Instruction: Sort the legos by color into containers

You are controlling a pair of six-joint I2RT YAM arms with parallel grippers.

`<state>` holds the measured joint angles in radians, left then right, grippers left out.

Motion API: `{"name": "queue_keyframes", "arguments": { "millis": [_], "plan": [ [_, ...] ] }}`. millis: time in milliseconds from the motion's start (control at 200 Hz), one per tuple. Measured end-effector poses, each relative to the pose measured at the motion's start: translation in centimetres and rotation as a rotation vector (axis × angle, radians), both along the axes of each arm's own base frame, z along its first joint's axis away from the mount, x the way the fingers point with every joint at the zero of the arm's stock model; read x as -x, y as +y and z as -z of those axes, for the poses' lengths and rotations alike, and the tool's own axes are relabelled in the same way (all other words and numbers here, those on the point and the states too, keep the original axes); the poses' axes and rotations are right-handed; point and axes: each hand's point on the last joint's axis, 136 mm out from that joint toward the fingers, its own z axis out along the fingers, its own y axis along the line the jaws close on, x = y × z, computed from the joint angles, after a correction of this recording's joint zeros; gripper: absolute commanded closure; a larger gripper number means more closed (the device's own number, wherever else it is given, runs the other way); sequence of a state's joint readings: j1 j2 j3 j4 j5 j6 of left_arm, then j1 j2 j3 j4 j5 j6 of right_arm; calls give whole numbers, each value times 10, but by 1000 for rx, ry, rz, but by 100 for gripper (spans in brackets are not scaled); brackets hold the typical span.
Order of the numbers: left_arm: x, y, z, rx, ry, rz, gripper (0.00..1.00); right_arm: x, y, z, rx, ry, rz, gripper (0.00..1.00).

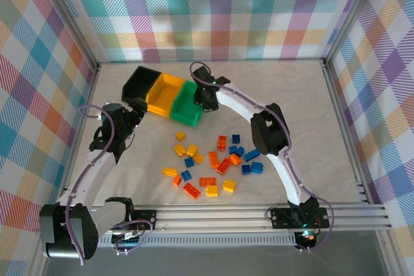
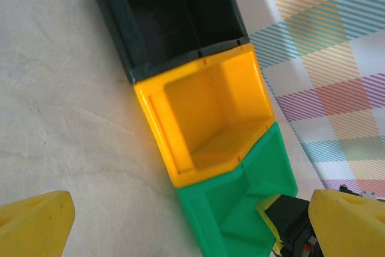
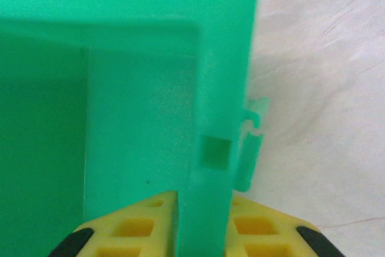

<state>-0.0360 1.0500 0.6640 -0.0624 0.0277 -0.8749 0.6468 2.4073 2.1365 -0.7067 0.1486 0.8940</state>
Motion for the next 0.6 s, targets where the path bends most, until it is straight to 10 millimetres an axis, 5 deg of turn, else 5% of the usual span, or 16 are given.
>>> {"name": "queue_keyframes", "arguments": {
  "millis": [280, 600],
  "plan": [
    [-5, -8, -5, 10, 21, 37, 0, -22, -65, -2, 59, 33, -75, 100],
    [-7, -29, -4, 4, 44, 121, 0, -22, -160, -15, 88, 54, -197, 100]
  ]
}}
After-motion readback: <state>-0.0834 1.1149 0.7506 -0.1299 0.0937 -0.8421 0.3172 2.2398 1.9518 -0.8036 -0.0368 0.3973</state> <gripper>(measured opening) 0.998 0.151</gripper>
